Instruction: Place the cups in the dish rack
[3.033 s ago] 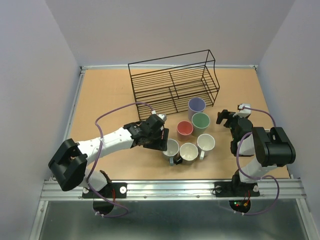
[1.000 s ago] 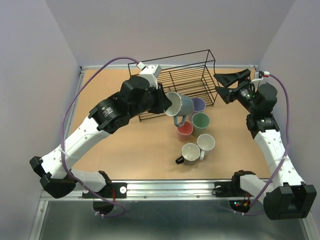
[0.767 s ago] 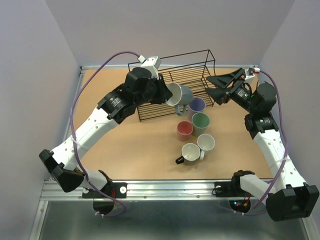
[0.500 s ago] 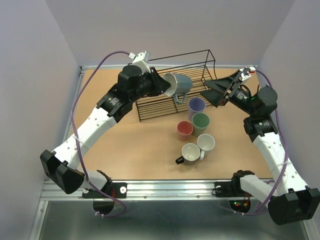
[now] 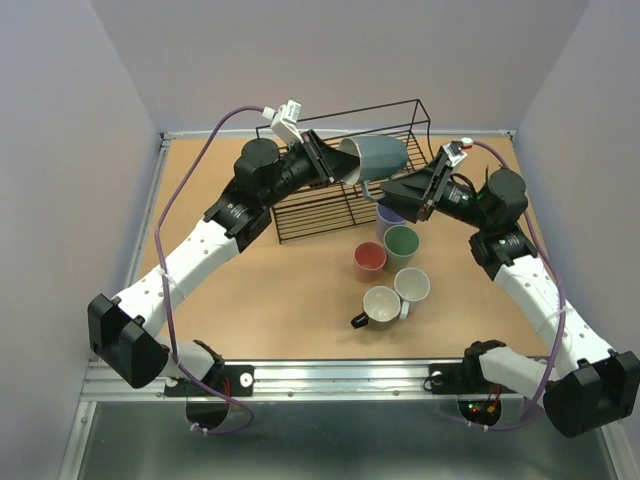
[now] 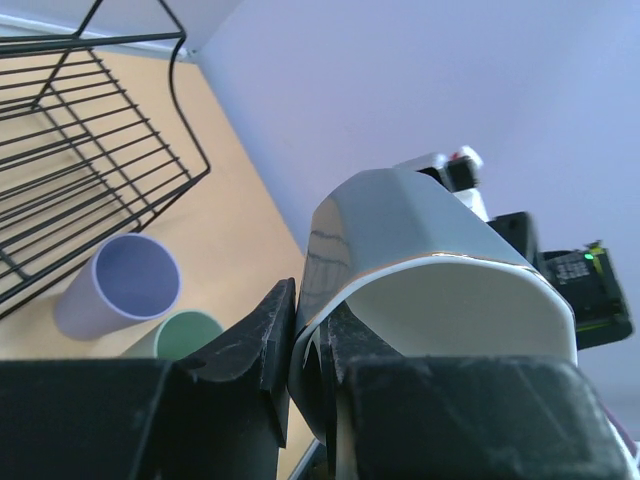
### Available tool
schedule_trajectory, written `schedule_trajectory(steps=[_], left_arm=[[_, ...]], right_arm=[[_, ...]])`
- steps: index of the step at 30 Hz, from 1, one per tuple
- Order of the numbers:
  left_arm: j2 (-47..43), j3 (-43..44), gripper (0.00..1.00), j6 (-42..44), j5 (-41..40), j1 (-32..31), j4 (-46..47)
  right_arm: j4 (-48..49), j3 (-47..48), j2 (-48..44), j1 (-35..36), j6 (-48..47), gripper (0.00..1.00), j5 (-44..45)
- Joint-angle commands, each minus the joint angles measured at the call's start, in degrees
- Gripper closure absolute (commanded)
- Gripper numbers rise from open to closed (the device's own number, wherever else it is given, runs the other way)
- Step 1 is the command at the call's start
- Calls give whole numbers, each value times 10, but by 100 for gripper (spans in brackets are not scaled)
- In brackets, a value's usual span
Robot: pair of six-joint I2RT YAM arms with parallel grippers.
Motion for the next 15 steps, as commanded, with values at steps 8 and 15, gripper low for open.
schedule_trajectory(steps=[8,15], left_arm=[[-33,-23,100,-60,30,1,169],[-40,-56,100,-75,40,1,183]], right_arm=[[59,23,17,34,0,45,31],[129,-2,15,35,34,48,47]])
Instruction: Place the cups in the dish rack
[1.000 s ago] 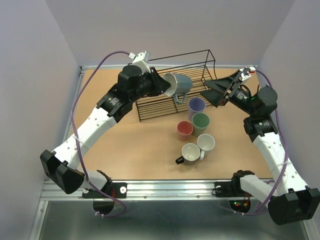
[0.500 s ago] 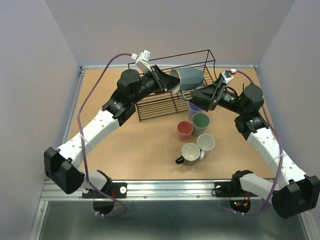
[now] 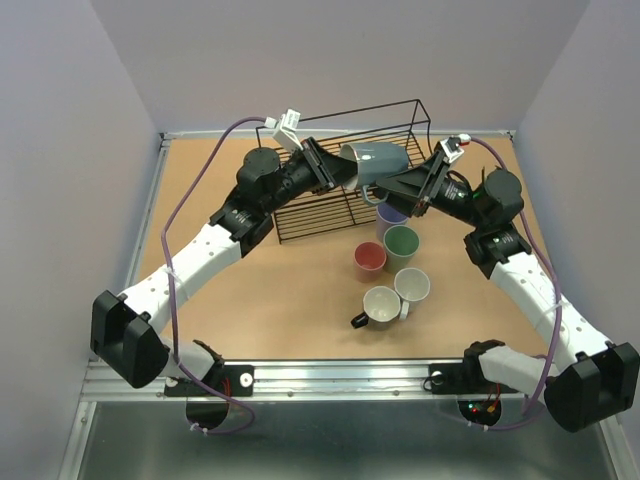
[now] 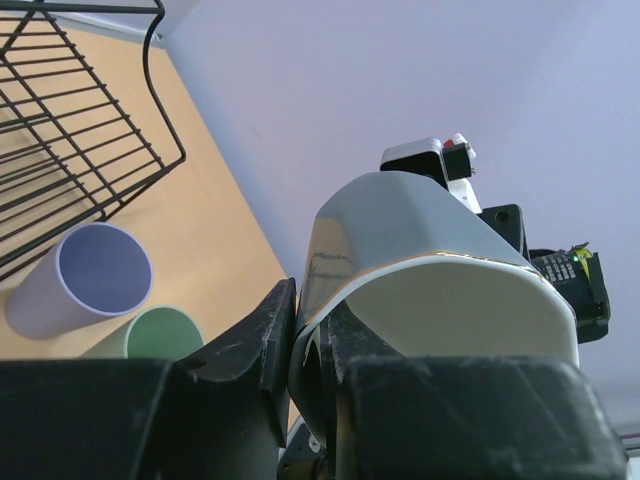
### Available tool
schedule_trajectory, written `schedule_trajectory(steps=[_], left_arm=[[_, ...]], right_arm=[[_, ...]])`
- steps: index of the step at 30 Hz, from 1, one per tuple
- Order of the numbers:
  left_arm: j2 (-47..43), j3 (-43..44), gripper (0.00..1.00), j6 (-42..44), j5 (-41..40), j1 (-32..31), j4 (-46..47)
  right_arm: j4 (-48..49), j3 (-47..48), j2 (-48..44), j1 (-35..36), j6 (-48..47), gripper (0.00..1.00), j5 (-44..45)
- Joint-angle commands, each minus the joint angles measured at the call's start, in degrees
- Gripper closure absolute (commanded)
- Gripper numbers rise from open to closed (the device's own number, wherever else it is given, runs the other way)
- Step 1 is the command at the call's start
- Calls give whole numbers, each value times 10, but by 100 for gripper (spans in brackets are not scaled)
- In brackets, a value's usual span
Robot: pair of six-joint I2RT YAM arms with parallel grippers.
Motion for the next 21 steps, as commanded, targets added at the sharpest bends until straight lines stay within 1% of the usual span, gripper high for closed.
schedule_trajectory(steps=[1,5,6,8,13,15,17,21], left_arm=[[-38,-3,100,-29,21,-1,110],[-31,-5,100,-36,31,-2,117],[-29,-4,100,-38,35,-2,118],[-20,0,100,-41,41,-2,123],[-9,3,100,-43,55,-4,128],[-8,0,100,-43,54,-5,129],[-9,-3,100,-42,56,-6,129],[-13,-10,100,-38,61,-7,127]], right_arm=[[72,3,-6,6,15,48,7],[73,9,9,7,12,54,3],[74,11,10,9,12,58,2],[74,13,15,10,11,62,2],[74,12,9,14,-1,64,12],[77,10,7,15,-3,78,18],[78,9,3,16,-7,99,26],[74,12,-6,16,-24,100,41]])
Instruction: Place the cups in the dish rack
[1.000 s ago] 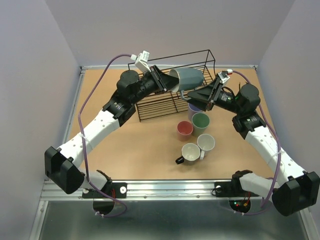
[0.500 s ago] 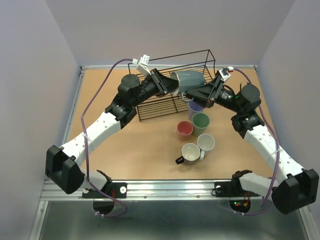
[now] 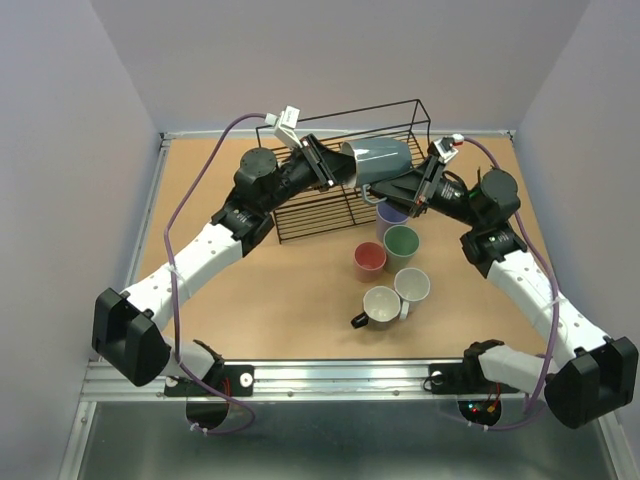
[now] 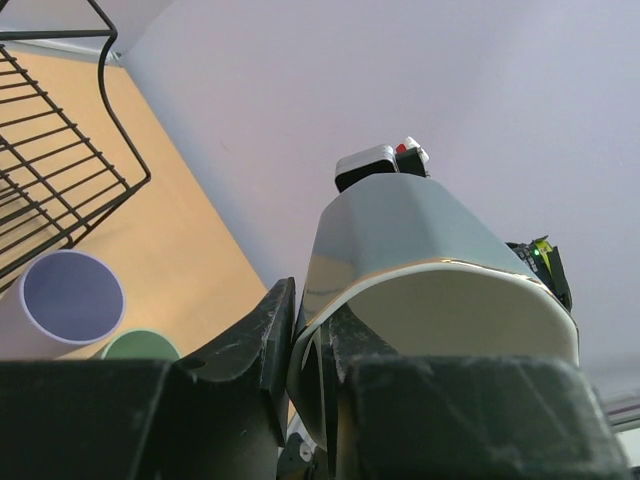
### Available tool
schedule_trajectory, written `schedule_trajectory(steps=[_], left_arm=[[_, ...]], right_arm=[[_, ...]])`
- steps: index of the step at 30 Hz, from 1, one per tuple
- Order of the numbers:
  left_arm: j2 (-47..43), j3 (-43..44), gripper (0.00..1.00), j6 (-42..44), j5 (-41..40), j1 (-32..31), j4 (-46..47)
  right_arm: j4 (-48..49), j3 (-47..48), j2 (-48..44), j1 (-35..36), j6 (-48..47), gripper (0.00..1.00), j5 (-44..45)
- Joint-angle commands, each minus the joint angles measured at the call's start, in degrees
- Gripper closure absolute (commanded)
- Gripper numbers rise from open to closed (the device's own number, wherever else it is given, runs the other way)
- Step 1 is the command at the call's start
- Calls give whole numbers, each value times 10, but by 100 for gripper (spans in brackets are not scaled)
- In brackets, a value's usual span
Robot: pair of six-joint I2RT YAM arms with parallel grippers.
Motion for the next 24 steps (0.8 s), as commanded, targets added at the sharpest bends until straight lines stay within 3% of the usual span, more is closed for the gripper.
schedule_trajectory(steps=[1,4,6,7,10,15,22,24], left_arm=[[-23,-3,100,-19,30,-11,59],[-28,-9,97,-13,32,-10,52],[-35,-12,77,2,31,-10,33],[-41,-13,61,8,29,-11,24],[-62,-23,39,32,6,-9,-27],[-95,-45,23,59,-31,-4,-70],[-134,-52,19,95,-89,3,-172],[-150,-55,19,112,-104,3,-201]], right_arm=[[33,14,-20,4,-56,99,39],[10,30,-16,4,-75,99,44],[-32,57,-17,4,-107,100,54],[-68,67,-18,4,-138,100,62],[-115,108,-12,4,-177,100,86],[-174,150,5,1,-228,100,119],[-282,212,28,-43,-303,100,157],[-340,250,35,-48,-354,100,203]])
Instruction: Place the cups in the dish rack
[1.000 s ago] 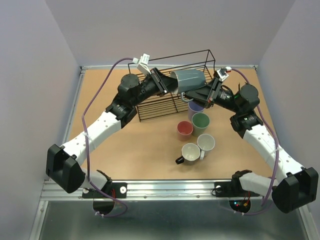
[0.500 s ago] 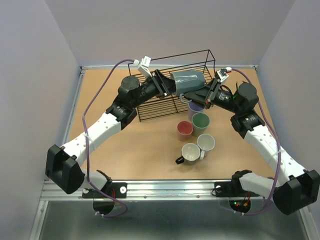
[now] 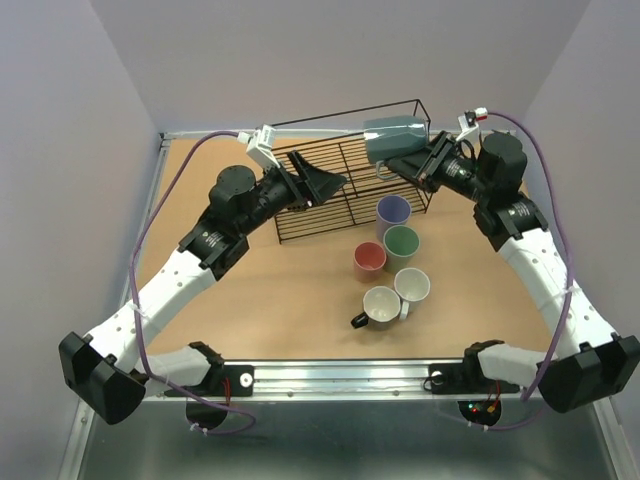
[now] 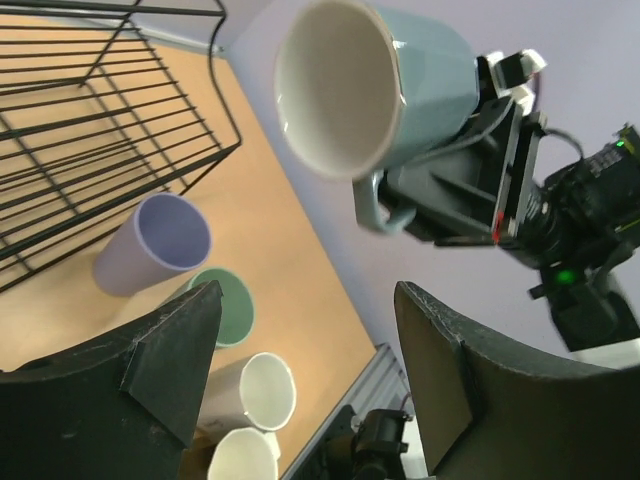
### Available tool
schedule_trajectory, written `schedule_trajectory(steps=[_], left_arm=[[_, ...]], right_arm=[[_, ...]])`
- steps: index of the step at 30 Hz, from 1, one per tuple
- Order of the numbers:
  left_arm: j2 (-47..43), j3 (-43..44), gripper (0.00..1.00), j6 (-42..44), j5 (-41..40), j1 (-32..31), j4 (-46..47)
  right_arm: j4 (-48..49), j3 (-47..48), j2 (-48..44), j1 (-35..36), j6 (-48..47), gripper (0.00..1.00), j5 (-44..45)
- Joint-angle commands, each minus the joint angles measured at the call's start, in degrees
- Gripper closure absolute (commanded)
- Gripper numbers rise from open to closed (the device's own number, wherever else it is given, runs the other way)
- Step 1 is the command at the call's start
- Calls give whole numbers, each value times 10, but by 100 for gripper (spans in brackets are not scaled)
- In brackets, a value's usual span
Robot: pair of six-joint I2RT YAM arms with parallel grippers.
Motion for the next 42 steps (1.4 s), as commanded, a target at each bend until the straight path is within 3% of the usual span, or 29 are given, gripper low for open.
schedule_trajectory(steps=[1,4,8,16,42], left_arm=[[-37,-11,19,45,-51,0,-61],[-67,-13,19,67,-89,0,-98],[-83,-10,20,99,-120,0,-165],[-107,-22,20,130,-134,0,-188],[-135,-51,20,194,-134,1,-209]], right_arm=[[-60,102,7,-18,-109,100,95],[-180,169,46,-19,-200,100,178],[-282,254,118,-19,-247,100,295],[-382,348,224,-19,-286,100,414],[-397,459,419,34,-258,99,548]])
